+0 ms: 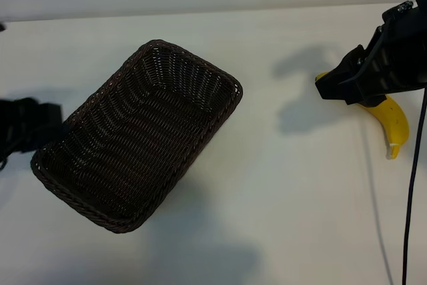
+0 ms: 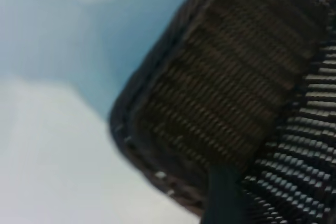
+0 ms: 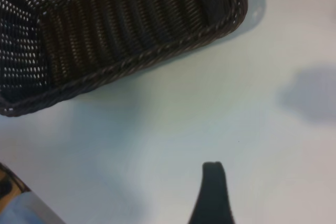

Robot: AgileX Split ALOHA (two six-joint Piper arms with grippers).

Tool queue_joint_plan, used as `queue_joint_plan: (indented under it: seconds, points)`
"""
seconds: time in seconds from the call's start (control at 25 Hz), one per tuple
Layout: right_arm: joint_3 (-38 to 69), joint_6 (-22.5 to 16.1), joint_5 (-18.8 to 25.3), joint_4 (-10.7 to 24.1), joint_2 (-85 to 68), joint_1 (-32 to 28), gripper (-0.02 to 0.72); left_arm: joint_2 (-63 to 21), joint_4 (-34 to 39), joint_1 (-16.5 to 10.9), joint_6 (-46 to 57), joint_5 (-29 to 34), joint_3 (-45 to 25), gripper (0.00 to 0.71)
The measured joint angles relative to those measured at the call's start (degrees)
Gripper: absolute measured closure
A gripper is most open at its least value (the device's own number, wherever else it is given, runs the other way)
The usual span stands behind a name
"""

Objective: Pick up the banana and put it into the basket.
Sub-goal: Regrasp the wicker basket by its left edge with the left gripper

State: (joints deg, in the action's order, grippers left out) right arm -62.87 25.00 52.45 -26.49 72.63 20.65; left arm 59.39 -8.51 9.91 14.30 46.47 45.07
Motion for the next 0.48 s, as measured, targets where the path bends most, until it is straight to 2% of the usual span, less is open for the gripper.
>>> queue_joint_plan:
  seconds: [0.24, 0.48]
  points:
    - [0.0, 0.0, 0.0, 0.0, 0.0, 0.0, 0.139, -8.1, 4.1, 0.0, 10.3, -0.2, -5.5, 0.162]
    - [0.0, 0.0, 0.0, 0.1, 0.0, 0.0, 0.139, -10.0, 6.0, 0.0, 17.3, -1.4, -10.7, 0.162]
